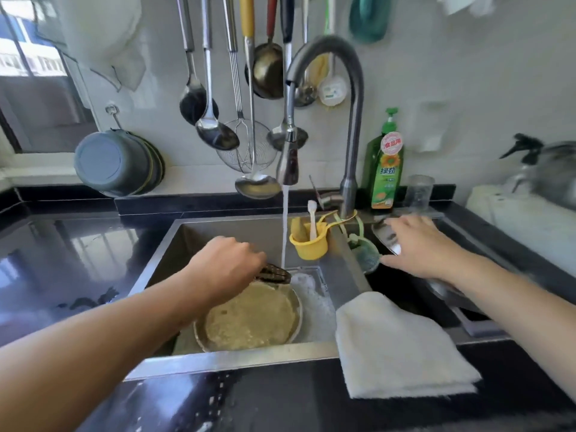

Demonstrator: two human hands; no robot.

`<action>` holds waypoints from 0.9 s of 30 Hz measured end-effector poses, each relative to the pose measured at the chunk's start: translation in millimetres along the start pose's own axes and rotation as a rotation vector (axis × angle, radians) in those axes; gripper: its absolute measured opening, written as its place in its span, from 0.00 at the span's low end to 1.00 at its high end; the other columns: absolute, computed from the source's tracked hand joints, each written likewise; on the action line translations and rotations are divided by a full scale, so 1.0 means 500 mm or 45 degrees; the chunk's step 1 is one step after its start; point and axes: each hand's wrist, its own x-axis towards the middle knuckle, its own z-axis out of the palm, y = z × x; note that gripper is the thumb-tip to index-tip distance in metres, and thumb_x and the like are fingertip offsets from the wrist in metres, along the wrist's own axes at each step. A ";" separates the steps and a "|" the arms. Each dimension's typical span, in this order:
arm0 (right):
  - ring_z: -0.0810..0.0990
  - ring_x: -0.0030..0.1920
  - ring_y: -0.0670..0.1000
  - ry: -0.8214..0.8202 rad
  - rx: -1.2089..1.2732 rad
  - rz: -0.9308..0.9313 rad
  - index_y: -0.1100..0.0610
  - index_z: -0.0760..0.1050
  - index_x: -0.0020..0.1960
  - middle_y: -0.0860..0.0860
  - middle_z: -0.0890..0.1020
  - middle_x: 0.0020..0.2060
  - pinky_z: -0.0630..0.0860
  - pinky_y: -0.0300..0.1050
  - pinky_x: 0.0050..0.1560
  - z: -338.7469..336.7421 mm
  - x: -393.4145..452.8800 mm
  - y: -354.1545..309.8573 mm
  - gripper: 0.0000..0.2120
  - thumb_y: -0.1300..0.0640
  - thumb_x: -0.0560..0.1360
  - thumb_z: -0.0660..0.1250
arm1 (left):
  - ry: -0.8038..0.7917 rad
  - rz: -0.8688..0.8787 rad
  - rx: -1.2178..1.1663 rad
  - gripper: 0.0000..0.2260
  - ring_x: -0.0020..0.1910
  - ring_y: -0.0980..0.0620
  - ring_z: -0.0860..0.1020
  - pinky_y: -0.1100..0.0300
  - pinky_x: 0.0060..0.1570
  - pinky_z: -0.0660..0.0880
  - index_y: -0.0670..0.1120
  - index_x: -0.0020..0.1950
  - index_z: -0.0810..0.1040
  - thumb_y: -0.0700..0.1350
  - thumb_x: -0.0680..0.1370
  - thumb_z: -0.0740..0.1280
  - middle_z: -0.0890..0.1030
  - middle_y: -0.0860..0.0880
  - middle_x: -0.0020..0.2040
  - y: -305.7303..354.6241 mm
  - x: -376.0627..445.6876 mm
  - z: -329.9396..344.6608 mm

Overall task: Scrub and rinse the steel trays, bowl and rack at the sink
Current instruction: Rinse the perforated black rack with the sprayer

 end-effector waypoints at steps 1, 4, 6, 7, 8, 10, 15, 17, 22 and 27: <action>0.53 0.79 0.60 -0.032 -0.069 0.022 0.50 0.48 0.83 0.55 0.56 0.80 0.60 0.57 0.76 0.010 -0.022 0.034 0.48 0.36 0.74 0.70 | 0.017 0.010 -0.016 0.07 0.48 0.44 0.84 0.52 0.41 0.75 0.48 0.57 0.78 0.45 0.84 0.61 0.83 0.49 0.50 0.015 0.009 -0.020; 0.44 0.81 0.60 -0.010 -0.198 0.052 0.49 0.37 0.82 0.54 0.47 0.81 0.51 0.56 0.79 0.045 -0.071 0.090 0.54 0.33 0.73 0.69 | 0.037 0.017 -0.035 0.06 0.48 0.42 0.83 0.52 0.40 0.74 0.47 0.57 0.77 0.43 0.85 0.60 0.81 0.48 0.50 0.063 0.044 -0.072; 0.45 0.81 0.60 0.079 -0.208 0.049 0.49 0.38 0.82 0.55 0.48 0.81 0.51 0.56 0.80 0.061 -0.090 0.097 0.51 0.36 0.75 0.68 | 0.088 0.033 -0.041 0.06 0.47 0.43 0.82 0.51 0.41 0.76 0.47 0.57 0.77 0.42 0.84 0.61 0.79 0.49 0.49 0.090 0.066 -0.101; 0.47 0.81 0.60 0.127 -0.215 0.039 0.50 0.40 0.83 0.56 0.50 0.81 0.53 0.56 0.80 0.064 -0.093 0.099 0.49 0.39 0.75 0.68 | 0.111 0.052 -0.055 0.06 0.45 0.44 0.81 0.51 0.41 0.77 0.47 0.58 0.77 0.42 0.84 0.62 0.78 0.49 0.48 0.104 0.077 -0.110; 0.50 0.80 0.61 0.184 -0.237 0.023 0.52 0.43 0.83 0.56 0.53 0.80 0.56 0.56 0.79 0.061 -0.094 0.100 0.47 0.41 0.75 0.68 | 0.131 0.063 -0.065 0.06 0.43 0.45 0.79 0.53 0.40 0.75 0.47 0.59 0.77 0.42 0.83 0.63 0.76 0.50 0.47 0.117 0.086 -0.117; 0.59 0.76 0.61 0.294 -0.316 -0.006 0.53 0.51 0.81 0.56 0.60 0.77 0.64 0.56 0.74 0.034 -0.088 0.109 0.43 0.45 0.74 0.69 | 0.181 0.062 -0.100 0.08 0.39 0.47 0.73 0.54 0.38 0.72 0.47 0.61 0.77 0.41 0.83 0.63 0.75 0.50 0.47 0.139 0.101 -0.127; 0.72 0.61 0.60 0.429 -0.246 0.063 0.53 0.66 0.69 0.56 0.72 0.61 0.75 0.54 0.54 -0.042 -0.076 0.162 0.27 0.46 0.74 0.69 | 0.465 0.233 -0.062 0.11 0.34 0.46 0.76 0.55 0.25 0.70 0.43 0.51 0.82 0.36 0.70 0.75 0.78 0.47 0.41 0.166 0.131 -0.137; 0.73 0.58 0.58 0.431 -0.214 0.046 0.51 0.67 0.62 0.54 0.72 0.56 0.77 0.53 0.52 -0.056 -0.071 0.179 0.21 0.46 0.74 0.69 | 0.660 0.317 -0.052 0.10 0.33 0.45 0.76 0.55 0.24 0.70 0.41 0.49 0.82 0.34 0.68 0.73 0.78 0.45 0.39 0.180 0.157 -0.145; 0.73 0.57 0.55 0.412 -0.130 0.013 0.48 0.65 0.57 0.51 0.72 0.54 0.77 0.52 0.51 -0.063 -0.074 0.201 0.17 0.46 0.74 0.69 | 0.854 0.522 -0.057 0.10 0.39 0.44 0.78 0.51 0.35 0.80 0.40 0.58 0.81 0.37 0.79 0.63 0.80 0.44 0.45 0.265 0.255 -0.138; 0.73 0.58 0.56 0.475 -0.132 0.002 0.49 0.65 0.62 0.52 0.73 0.55 0.77 0.53 0.53 -0.055 -0.070 0.224 0.19 0.48 0.74 0.66 | 0.688 0.638 -0.072 0.12 0.44 0.42 0.82 0.50 0.36 0.81 0.40 0.59 0.82 0.40 0.80 0.62 0.82 0.43 0.48 0.339 0.371 -0.085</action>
